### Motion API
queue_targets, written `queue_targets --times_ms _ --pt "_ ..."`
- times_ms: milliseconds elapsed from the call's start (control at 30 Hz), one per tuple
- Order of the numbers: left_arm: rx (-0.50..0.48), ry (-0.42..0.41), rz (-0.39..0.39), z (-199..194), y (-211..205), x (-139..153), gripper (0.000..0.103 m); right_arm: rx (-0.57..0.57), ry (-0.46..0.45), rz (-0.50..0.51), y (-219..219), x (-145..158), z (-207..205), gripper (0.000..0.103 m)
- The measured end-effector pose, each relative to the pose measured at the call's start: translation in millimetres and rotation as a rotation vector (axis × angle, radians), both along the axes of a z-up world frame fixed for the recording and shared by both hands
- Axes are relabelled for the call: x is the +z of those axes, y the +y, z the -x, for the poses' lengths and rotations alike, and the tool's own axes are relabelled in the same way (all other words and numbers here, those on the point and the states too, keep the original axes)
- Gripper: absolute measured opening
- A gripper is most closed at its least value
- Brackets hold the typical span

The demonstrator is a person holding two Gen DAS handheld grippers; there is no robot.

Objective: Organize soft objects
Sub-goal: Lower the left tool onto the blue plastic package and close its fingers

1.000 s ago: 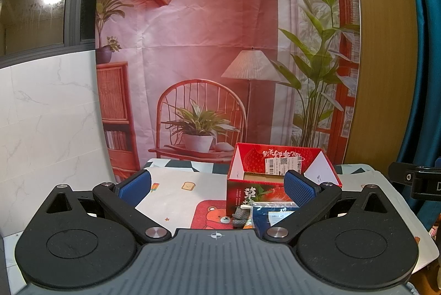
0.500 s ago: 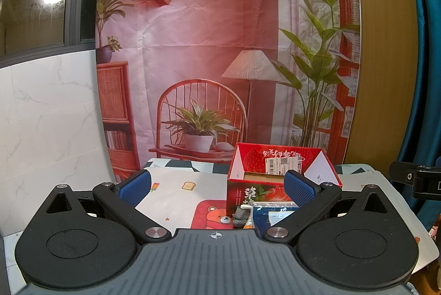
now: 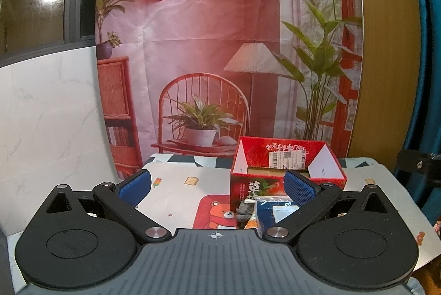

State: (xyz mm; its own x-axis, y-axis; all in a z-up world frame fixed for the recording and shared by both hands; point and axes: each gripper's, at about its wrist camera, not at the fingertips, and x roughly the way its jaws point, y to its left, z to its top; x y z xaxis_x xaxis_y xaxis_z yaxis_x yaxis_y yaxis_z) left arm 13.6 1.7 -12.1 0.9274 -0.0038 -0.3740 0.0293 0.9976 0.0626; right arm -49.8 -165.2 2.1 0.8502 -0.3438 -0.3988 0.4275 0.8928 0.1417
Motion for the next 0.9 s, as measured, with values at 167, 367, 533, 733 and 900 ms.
queue_targets --times_ms 167,367,533,733,900 --pt "0.011 0.014 0.016 -12.1 4.9 -8.3 0.103 0.017 -0.028 -0.050 -11.9 -13.7 -4.3 0.103" --pt "0.064 0.054 0.093 -35.6 15.7 -30.4 0.103 0.031 -0.064 -0.041 -18.5 -49.0 -17.7 0.103" --pt "0.075 0.114 0.101 -62.8 22.3 -59.2 0.103 0.020 -0.069 -0.071 -24.8 -80.0 -32.3 0.103" --pt "0.040 0.211 0.083 -92.2 27.4 -99.5 0.103 0.036 0.010 -0.095 -27.8 -117.8 -54.0 0.103" --pt "0.004 0.251 0.097 -107.8 30.7 -123.2 0.103 0.042 0.119 -0.145 -29.5 -145.3 -73.1 0.103"
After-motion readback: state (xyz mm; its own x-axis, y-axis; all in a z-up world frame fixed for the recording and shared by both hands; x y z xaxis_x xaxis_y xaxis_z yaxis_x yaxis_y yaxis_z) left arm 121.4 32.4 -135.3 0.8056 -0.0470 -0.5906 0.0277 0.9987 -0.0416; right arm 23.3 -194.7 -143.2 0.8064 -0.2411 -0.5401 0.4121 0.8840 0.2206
